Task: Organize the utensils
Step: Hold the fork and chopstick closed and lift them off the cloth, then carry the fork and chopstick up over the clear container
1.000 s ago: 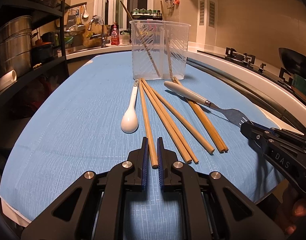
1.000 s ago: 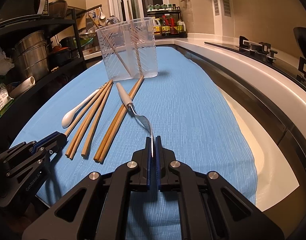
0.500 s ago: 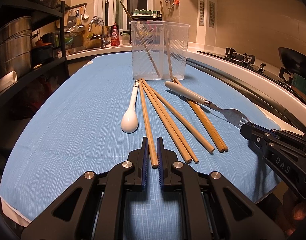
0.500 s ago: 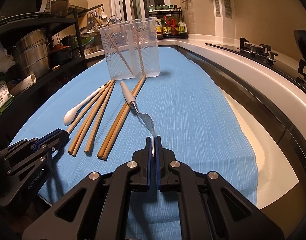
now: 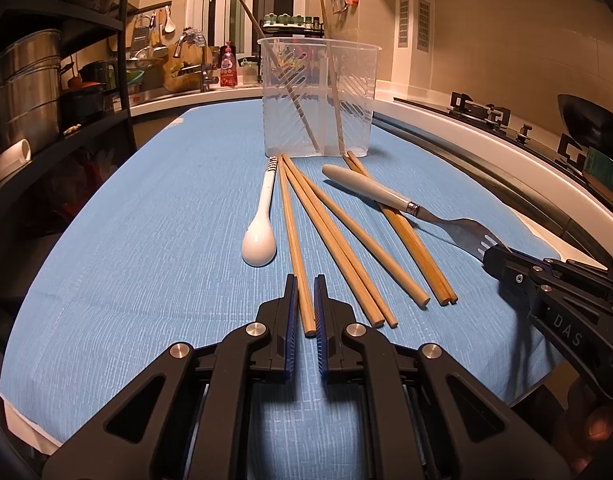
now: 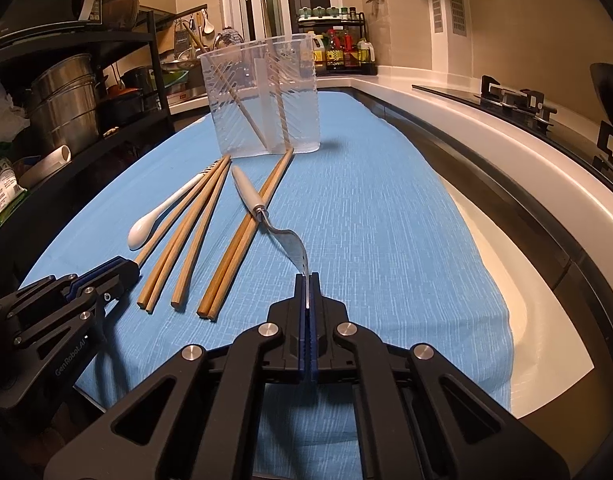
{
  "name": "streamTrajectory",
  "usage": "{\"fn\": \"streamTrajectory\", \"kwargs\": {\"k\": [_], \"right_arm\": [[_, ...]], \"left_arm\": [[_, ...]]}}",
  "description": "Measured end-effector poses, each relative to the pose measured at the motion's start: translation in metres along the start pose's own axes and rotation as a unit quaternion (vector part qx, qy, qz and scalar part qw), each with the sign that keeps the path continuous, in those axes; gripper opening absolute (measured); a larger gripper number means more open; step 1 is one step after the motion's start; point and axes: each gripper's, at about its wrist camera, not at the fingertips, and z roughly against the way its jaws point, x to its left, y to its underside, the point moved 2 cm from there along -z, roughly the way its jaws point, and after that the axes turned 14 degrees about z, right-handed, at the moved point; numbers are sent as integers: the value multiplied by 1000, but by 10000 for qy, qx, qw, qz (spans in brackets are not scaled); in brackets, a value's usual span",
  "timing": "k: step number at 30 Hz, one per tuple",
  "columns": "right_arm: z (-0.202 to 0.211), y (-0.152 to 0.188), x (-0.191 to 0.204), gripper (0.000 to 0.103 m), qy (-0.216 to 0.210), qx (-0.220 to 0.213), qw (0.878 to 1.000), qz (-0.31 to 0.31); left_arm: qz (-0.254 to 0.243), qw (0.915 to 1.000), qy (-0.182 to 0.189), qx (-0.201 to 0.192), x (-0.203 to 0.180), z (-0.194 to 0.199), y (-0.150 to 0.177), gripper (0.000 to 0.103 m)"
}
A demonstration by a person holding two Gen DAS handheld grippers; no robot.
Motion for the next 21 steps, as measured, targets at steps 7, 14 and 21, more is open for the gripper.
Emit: {"fn": "streamTrajectory", "kwargs": {"k": [7, 14, 21], "right_arm": [[19, -8, -4, 1, 245, -84, 9996, 56], [43, -18, -14, 1, 458, -192, 9987, 67], [71, -35, -23, 1, 607, -459, 9971, 67]], "left_arm": [[74, 9999, 54, 39, 3, 7, -5, 7], [73, 9997, 181, -176, 3, 26, -18, 7], [154, 9982, 256, -523, 9, 45, -43, 7]]}}
